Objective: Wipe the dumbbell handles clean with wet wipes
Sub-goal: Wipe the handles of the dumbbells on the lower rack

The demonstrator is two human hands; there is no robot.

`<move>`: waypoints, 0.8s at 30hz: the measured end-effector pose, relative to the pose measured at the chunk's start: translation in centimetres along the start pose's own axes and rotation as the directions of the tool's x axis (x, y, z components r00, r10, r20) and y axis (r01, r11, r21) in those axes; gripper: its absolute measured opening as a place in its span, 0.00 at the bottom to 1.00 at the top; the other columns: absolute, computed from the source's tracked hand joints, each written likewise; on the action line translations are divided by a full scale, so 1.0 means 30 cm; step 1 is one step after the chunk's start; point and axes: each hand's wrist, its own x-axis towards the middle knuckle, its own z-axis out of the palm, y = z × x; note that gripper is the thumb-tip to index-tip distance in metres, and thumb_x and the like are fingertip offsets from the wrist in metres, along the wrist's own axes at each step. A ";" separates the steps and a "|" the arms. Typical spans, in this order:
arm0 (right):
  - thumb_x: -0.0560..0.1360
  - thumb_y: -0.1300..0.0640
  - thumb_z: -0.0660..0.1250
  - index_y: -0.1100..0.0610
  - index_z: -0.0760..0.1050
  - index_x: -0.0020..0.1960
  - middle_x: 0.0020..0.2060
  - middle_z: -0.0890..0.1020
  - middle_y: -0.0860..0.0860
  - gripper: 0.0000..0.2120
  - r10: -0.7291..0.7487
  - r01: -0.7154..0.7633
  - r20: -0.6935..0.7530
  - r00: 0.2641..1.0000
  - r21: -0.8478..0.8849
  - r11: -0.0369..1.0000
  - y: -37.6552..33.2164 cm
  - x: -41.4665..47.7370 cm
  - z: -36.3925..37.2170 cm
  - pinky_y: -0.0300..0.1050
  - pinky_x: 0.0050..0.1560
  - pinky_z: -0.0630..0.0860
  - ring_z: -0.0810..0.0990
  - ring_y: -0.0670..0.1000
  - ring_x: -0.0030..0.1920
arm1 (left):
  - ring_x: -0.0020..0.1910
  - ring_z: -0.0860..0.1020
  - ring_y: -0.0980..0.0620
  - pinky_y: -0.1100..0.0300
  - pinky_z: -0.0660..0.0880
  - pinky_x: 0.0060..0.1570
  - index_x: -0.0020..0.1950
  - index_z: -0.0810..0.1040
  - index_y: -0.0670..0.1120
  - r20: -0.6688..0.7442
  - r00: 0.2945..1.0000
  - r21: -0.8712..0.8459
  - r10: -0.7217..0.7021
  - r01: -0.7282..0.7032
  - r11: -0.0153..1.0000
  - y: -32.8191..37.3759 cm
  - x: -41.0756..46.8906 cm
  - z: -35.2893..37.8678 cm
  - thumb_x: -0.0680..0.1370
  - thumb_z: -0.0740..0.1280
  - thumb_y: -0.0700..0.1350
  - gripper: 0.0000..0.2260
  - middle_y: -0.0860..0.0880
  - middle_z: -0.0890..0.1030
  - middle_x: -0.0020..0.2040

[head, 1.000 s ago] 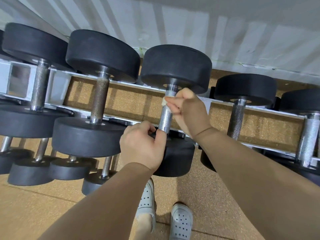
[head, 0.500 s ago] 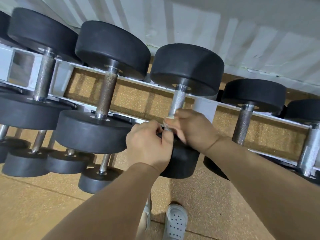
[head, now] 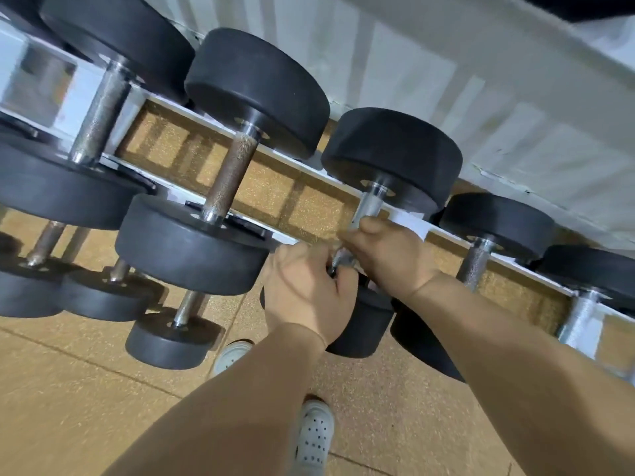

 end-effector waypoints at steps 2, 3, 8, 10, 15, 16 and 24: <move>0.71 0.62 0.74 0.54 0.81 0.61 0.41 0.80 0.54 0.19 0.147 -0.163 -0.193 0.970 -0.075 0.984 0.043 0.046 -0.013 0.46 0.31 0.78 0.81 0.58 0.35 | 0.36 0.67 0.43 0.53 0.61 0.39 0.34 0.62 0.49 0.002 1.000 -0.004 -0.025 0.025 1.000 0.003 -0.002 -0.002 0.73 0.57 0.53 0.11 0.50 0.66 0.31; 0.73 0.63 0.73 0.54 0.81 0.61 0.40 0.82 0.55 0.17 0.244 -0.263 -0.261 0.934 -0.041 0.964 0.042 0.066 -0.020 0.48 0.31 0.79 0.81 0.59 0.35 | 0.37 0.67 0.43 0.53 0.63 0.39 0.34 0.63 0.48 0.007 0.999 0.005 -0.038 0.038 0.999 0.004 -0.002 -0.005 0.72 0.56 0.53 0.11 0.50 0.67 0.31; 0.70 0.55 0.75 0.53 0.81 0.56 0.40 0.78 0.51 0.15 0.005 -0.003 -0.055 0.998 0.048 0.999 -0.038 -0.010 0.010 0.45 0.34 0.75 0.80 0.57 0.39 | 0.43 0.66 0.45 0.53 0.63 0.44 0.35 0.65 0.50 0.016 0.998 0.029 -0.060 0.060 0.998 0.014 -0.002 -0.003 0.72 0.56 0.54 0.10 0.51 0.68 0.35; 0.74 0.50 0.71 0.51 0.80 0.59 0.41 0.77 0.50 0.14 -0.099 0.093 0.115 0.988 0.055 0.994 -0.033 -0.035 -0.009 0.45 0.36 0.71 0.79 0.55 0.42 | 0.43 0.66 0.45 0.53 0.63 0.45 0.36 0.63 0.51 -0.013 0.997 0.020 -0.072 0.072 0.997 0.017 -0.003 0.000 0.72 0.55 0.54 0.09 0.52 0.66 0.36; 0.73 0.60 0.70 0.54 0.84 0.56 0.38 0.82 0.55 0.12 0.082 -0.075 -0.217 0.973 0.043 0.996 0.068 0.043 -0.021 0.47 0.30 0.77 0.81 0.59 0.33 | 0.44 0.64 0.47 0.52 0.65 0.44 0.39 0.70 0.45 -0.121 0.990 0.058 -0.072 0.079 0.995 0.008 -0.020 0.017 0.72 0.56 0.54 0.13 0.49 0.68 0.38; 0.74 0.61 0.71 0.55 0.84 0.55 0.36 0.82 0.56 0.11 0.127 -0.106 -0.292 0.948 0.089 0.990 0.082 0.054 -0.024 0.48 0.28 0.79 0.80 0.59 0.30 | 0.44 0.65 0.46 0.52 0.66 0.44 0.39 0.71 0.44 -0.138 0.987 0.058 -0.082 0.091 0.994 0.008 -0.023 0.018 0.72 0.56 0.54 0.14 0.49 0.69 0.39; 0.74 0.59 0.68 0.54 0.80 0.63 0.44 0.83 0.55 0.18 -0.148 0.148 -0.046 0.988 -0.023 0.989 0.037 -0.028 -0.004 0.52 0.35 0.81 0.83 0.60 0.40 | 0.51 0.70 0.45 0.54 0.65 0.43 0.42 0.67 0.48 -0.153 0.920 0.017 -0.360 0.367 0.930 0.033 -0.059 0.000 0.78 0.62 0.55 0.12 0.52 0.69 0.46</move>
